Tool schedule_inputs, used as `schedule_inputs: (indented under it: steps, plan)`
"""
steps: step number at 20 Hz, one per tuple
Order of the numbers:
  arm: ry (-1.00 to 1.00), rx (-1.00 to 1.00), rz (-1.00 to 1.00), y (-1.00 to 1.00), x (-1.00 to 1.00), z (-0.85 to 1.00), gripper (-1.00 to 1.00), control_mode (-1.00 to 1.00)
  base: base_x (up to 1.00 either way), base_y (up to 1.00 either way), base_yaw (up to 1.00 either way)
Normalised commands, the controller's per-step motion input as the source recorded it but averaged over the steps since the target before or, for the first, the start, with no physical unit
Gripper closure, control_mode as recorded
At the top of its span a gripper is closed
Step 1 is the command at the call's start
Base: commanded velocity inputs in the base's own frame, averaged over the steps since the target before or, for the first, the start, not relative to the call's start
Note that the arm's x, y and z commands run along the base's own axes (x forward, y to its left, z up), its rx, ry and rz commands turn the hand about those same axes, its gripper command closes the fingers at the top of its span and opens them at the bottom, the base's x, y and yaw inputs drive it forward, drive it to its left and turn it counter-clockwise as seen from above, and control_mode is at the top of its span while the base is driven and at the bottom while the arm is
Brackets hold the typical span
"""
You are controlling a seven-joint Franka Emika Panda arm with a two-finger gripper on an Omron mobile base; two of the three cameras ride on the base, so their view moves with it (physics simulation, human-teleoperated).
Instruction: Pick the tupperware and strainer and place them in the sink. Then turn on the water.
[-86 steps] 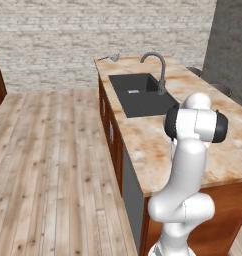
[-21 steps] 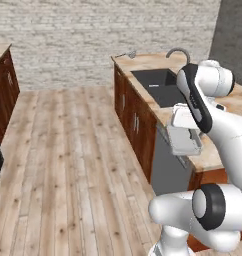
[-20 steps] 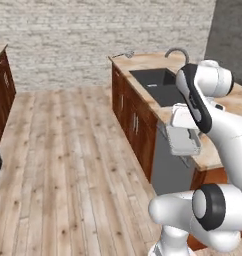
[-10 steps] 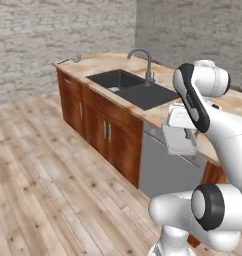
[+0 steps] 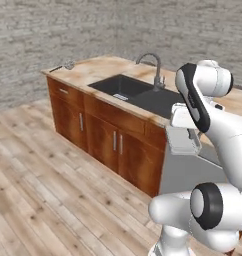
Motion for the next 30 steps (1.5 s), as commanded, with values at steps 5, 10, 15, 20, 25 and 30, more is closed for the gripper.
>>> schedule_inputs:
  steps: [5,10,15,20,25,30]
  plan:
    - [0.0,0.0,0.0,0.0,0.0,0.0,1.0,1.0,0.67,1.0,-0.33]
    - [0.0,0.0,0.0,0.0,0.0,0.0,1.0,1.0,0.72,1.0,-0.37]
    - [0.0,0.0,0.0,0.0,0.0,0.0,1.0,1.0,0.75,1.0,-0.37]
    - [0.0,0.0,0.0,0.0,0.0,0.0,1.0,1.0,0.85,1.0,-0.4]
    - [0.0,0.0,0.0,0.0,0.0,0.0,1.0,1.0,0.79,1.0,-0.41]
    - [0.0,0.0,0.0,0.0,0.0,0.0,1.0,1.0,0.69,0.96,-0.49]
